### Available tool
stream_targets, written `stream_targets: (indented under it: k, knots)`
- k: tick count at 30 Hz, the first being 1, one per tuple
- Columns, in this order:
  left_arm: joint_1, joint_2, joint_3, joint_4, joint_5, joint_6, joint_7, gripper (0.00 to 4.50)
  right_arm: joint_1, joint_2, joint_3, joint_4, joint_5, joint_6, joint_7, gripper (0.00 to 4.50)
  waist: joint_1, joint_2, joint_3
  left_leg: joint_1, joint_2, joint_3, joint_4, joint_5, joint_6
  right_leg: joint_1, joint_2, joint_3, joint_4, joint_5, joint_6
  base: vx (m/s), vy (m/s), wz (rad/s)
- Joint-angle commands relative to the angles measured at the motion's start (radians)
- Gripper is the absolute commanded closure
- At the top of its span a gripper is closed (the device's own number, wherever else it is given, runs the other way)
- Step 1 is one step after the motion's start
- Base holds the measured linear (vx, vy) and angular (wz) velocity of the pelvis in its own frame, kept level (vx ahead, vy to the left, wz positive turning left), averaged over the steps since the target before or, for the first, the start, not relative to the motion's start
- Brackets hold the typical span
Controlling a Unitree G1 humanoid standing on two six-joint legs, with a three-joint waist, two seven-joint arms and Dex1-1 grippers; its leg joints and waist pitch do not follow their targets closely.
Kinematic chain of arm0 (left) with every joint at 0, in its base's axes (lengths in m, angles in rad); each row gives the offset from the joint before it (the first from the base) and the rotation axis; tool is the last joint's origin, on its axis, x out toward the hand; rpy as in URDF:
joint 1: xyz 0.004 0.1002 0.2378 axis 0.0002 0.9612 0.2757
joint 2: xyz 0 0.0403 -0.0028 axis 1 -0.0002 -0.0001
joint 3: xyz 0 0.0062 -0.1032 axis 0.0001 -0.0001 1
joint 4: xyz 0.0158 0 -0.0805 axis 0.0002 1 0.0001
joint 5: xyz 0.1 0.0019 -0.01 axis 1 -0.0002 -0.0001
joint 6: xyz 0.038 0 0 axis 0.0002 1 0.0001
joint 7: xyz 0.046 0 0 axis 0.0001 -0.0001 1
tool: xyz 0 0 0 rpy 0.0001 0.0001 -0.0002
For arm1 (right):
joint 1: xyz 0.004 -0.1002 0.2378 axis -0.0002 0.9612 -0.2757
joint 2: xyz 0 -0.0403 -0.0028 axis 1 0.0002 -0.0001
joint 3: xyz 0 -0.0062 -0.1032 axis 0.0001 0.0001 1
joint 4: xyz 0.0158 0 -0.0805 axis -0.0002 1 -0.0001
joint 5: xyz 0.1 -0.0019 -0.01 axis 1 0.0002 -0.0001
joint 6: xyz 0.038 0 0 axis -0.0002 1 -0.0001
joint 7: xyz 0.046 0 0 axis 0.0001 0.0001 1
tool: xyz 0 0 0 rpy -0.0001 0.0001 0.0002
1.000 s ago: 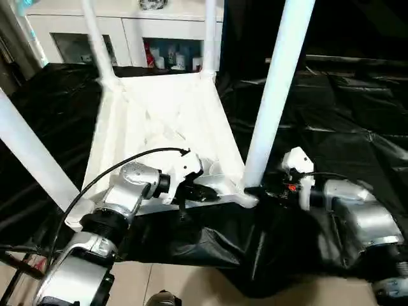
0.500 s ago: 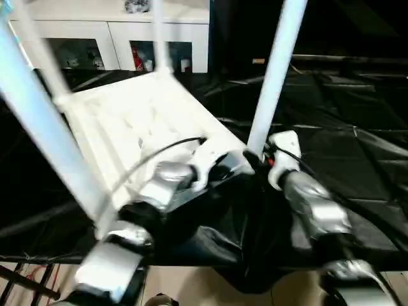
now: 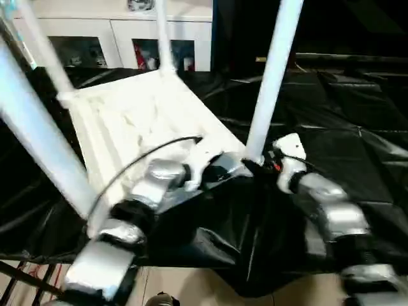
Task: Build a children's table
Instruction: Rotate leg to tighten
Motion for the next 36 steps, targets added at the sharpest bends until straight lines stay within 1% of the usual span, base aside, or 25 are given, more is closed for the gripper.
stream_targets:
  k: [1, 2, 3, 4, 6, 7, 10, 13, 14, 17, 18, 19, 20, 21, 22, 24, 25, 27, 28, 32, 33, 34, 35, 36]
  knots:
    - [0.003, -0.007, -0.035, -0.081, -0.054, -0.063, -0.144, 4.50, 0.003, -0.016, 0.044, -0.032, 0.022, -0.012, 0.118, 1.39, 0.006, -0.010, -0.064, 0.026, 0.045, -0.023, -0.062, -0.258, 0.042, 0.044, -0.060, 0.031, -0.071, -0.114, -0.238, 0.000, 0.000, 0.00]
    - [0.007, -0.001, -0.036, -0.087, -0.058, -0.062, -0.159, 4.50, 0.004, -0.023, 0.043, -0.036, 0.025, -0.012, 0.134, 1.39, 0.008, -0.010, -0.064, 0.025, 0.045, -0.022, -0.061, -0.252, 0.047, 0.043, -0.060, 0.031, -0.069, -0.107, -0.242, 0.000, 0.000, 0.00]
    - [0.013, 0.007, -0.037, -0.097, -0.064, -0.058, -0.183, 4.50, 0.005, -0.035, 0.042, -0.042, 0.030, -0.013, 0.157, 1.39, 0.015, -0.009, -0.065, 0.027, 0.048, -0.022, -0.061, -0.247, 0.051, 0.042, -0.061, 0.031, -0.068, -0.098, -0.248, 0.000, 0.000, 0.00]
    - [0.025, 0.026, -0.041, -0.118, -0.076, -0.047, -0.227, 4.50, 0.008, -0.059, 0.043, -0.056, 0.042, -0.010, 0.205, 1.39, 0.022, -0.010, -0.066, 0.030, 0.050, -0.020, -0.059, -0.243, 0.057, 0.039, -0.060, 0.032, -0.065, -0.087, -0.255, 0.000, 0.000, 0.00]
    - [0.039, 0.052, -0.051, -0.139, -0.083, -0.034, -0.272, 4.50, 0.014, -0.089, 0.051, -0.075, 0.051, -0.010, 0.255, 1.39, 0.031, -0.009, -0.068, 0.026, 0.052, -0.021, -0.056, -0.226, 0.064, 0.039, -0.061, 0.031, -0.058, -0.060, -0.262, 0.000, 0.000, 0.00]
    - [0.047, 0.063, -0.055, -0.149, -0.085, -0.033, -0.292, 4.50, 0.015, -0.099, 0.058, -0.077, 0.053, -0.009, 0.272, 1.39, 0.033, -0.010, -0.065, 0.026, 0.051, -0.021, -0.057, -0.228, 0.063, 0.037, -0.059, 0.030, -0.060, -0.073, -0.257, 0.000, 0.000, 0.00]
    - [0.060, 0.081, -0.057, -0.166, -0.089, -0.028, -0.320, 4.50, 0.014, -0.118, 0.073, -0.074, 0.054, -0.007, 0.311, 1.39, 0.038, -0.011, -0.064, 0.027, 0.052, -0.022, -0.059, -0.260, 0.048, 0.036, -0.064, 0.031, -0.065, -0.131, -0.249, 0.000, 0.000, 0.00]
    - [0.063, 0.087, -0.053, -0.171, -0.090, -0.026, -0.325, 4.50, 0.014, -0.127, 0.081, -0.068, 0.050, -0.011, 0.337, 1.39, 0.040, -0.011, -0.064, 0.028, 0.051, -0.022, -0.060, -0.268, 0.038, 0.034, -0.064, 0.032, -0.066, -0.154, -0.240, 0.000, 0.000, 0.00]
    - [0.065, 0.090, -0.052, -0.174, -0.091, -0.025, -0.327, 4.50, 0.015, -0.131, 0.087, -0.067, 0.047, -0.015, 0.351, 1.39, 0.040, -0.016, -0.063, 0.026, 0.051, -0.022, -0.061, -0.265, 0.038, 0.035, -0.064, 0.032, -0.066, -0.154, -0.239, 0.000, 0.000, 0.00]
    - [0.071, 0.101, -0.052, -0.190, -0.096, -0.014, -0.333, 4.50, 0.018, -0.147, 0.110, -0.075, 0.046, -0.012, 0.399, 1.39, 0.042, -0.016, -0.065, 0.025, 0.051, -0.022, -0.058, -0.242, 0.046, 0.036, -0.064, 0.031, -0.062, -0.133, -0.240, 0.000, 0.000, 0.00]
    - [0.071, 0.101, -0.052, -0.190, -0.096, -0.014, -0.333, 4.50, 0.018, -0.147, 0.110, -0.075, 0.046, -0.012, 0.399, 1.39, 0.042, -0.016, -0.065, 0.024, 0.050, -0.021, -0.057, -0.235, 0.051, 0.036, -0.063, 0.031, -0.062, -0.127, -0.241, 0.000, 0.000, 0.00]
    - [0.076, 0.104, -0.053, -0.199, -0.098, -0.010, -0.335, 4.50, 0.020, -0.154, 0.121, -0.080, 0.049, -0.010, 0.418, 1.55, 0.042, -0.020, -0.066, 0.024, 0.050, -0.021, -0.056, -0.226, 0.056, 0.036, -0.064, 0.031, -0.061, -0.122, -0.242, 0.000, 0.000, 0.00]
    - [0.079, 0.105, -0.053, -0.205, -0.098, -0.006, -0.337, 4.50, 0.020, -0.157, 0.126, -0.082, 0.050, -0.009, 0.428, 1.65, 0.043, -0.018, -0.066, 0.023, 0.050, -0.022, -0.055, -0.219, 0.059, 0.036, -0.063, 0.031, -0.060, -0.120, -0.242, 0.000, 0.000, 0.00]
    - [0.079, 0.105, -0.053, -0.205, -0.098, -0.006, -0.337, 4.50, 0.020, -0.157, 0.126, -0.082, 0.050, -0.009, 0.428, 1.65, 0.043, -0.018, -0.065, 0.023, 0.050, -0.021, -0.055, -0.219, 0.061, 0.036, -0.063, 0.031, -0.061, -0.122, -0.242, 0.000, 0.000, 0.00]
    - [0.083, 0.107, -0.051, -0.210, -0.099, -0.003, -0.336, 4.50, 0.016, -0.153, 0.122, -0.079, 0.054, -0.006, 0.423, 1.76, 0.043, -0.019, -0.065, 0.022, 0.050, -0.021, -0.055, -0.218, 0.062, 0.036, -0.063, 0.031, -0.062, -0.131, -0.240, 0.000, 0.000, 0.00]
    - [0.085, 0.107, -0.051, -0.212, -0.099, -0.003, -0.336, 4.50, 0.014, -0.151, 0.120, -0.079, 0.056, -0.005, 0.420, 2.01, 0.042, -0.018, -0.065, 0.024, 0.050, -0.022, -0.056, -0.223, 0.059, 0.034, -0.063, 0.031, -0.063, -0.144, -0.239, 0.000, 0.000, 0.00]
    - [0.086, 0.107, -0.051, -0.212, -0.100, -0.003, -0.333, 4.50, 0.013, -0.148, 0.116, -0.080, 0.064, 0.002, 0.422, 2.01, 0.041, -0.017, -0.064, 0.024, 0.050, -0.022, -0.057, -0.231, 0.055, 0.034, -0.063, 0.031, -0.064, -0.154, -0.238, 0.000, 0.000, 0.00]
    - [0.087, 0.108, -0.052, -0.215, -0.101, -0.001, -0.332, 4.50, 0.015, -0.148, 0.115, -0.082, 0.070, 0.006, 0.424, 2.24, 0.042, -0.018, -0.065, 0.024, 0.050, -0.022, -0.056, -0.230, 0.053, 0.035, -0.063, 0.031, -0.062, -0.150, -0.237, 0.000, 0.000, 0.00]
    - [0.088, 0.108, -0.052, -0.217, -0.103, 0.001, -0.332, 4.50, 0.018, -0.147, 0.114, -0.087, 0.076, 0.012, 0.428, 2.32, 0.042, -0.016, -0.066, 0.024, 0.050, -0.022, -0.056, -0.230, 0.053, 0.034, -0.063, 0.031, -0.062, -0.147, -0.238, 0.000, 0.000, 0.00]
    - [0.091, 0.111, -0.056, -0.224, -0.104, 0.006, -0.332, 4.50, 0.030, -0.150, 0.118, -0.097, 0.083, 0.023, 0.440, 2.43, 0.042, -0.017, -0.066, 0.023, 0.049, -0.021, -0.054, -0.220, 0.057, 0.035, -0.062, 0.031, -0.061, -0.129, -0.240, 0.000, 0.000, 0.00]
    - [0.090, 0.108, -0.054, -0.222, -0.102, 0.007, -0.323, 4.50, 0.037, -0.150, 0.121, -0.103, 0.085, 0.028, 0.441, 2.45, 0.043, -0.015, -0.067, 0.023, 0.049, -0.022, -0.054, -0.217, 0.057, 0.036, -0.063, 0.031, -0.060, -0.127, -0.240, 0.000, 0.000, 0.00]
    - [0.089, 0.107, -0.054, -0.220, -0.101, 0.007, -0.321, 4.50, 0.041, -0.149, 0.122, -0.107, 0.086, 0.031, 0.441, 2.45, 0.043, -0.016, -0.066, 0.023, 0.049, -0.022, -0.054, -0.217, 0.059, 0.036, -0.062, 0.031, -0.061, -0.127, -0.239, 0.000, 0.000, 0.00]
    - [0.084, 0.098, -0.052, -0.210, -0.095, 0.004, -0.297, 4.50, 0.053, -0.143, 0.123, -0.115, 0.089, 0.039, 0.434, 2.46, 0.044, -0.015, -0.066, 0.024, 0.049, -0.022, -0.054, -0.219, 0.058, 0.035, -0.062, 0.031, -0.061, -0.129, -0.238, 0.000, 0.000, 0.00]
    - [0.077, 0.090, -0.047, -0.198, -0.090, 0.003, -0.273, 4.50, 0.060, -0.135, 0.123, -0.116, 0.090, 0.044, 0.422, 2.46, 0.045, -0.015, -0.066, 0.024, 0.050, -0.022, -0.054, -0.220, 0.058, 0.035, -0.061, 0.031, -0.061, -0.128, -0.238, 0.000, 0.000, 0.00]
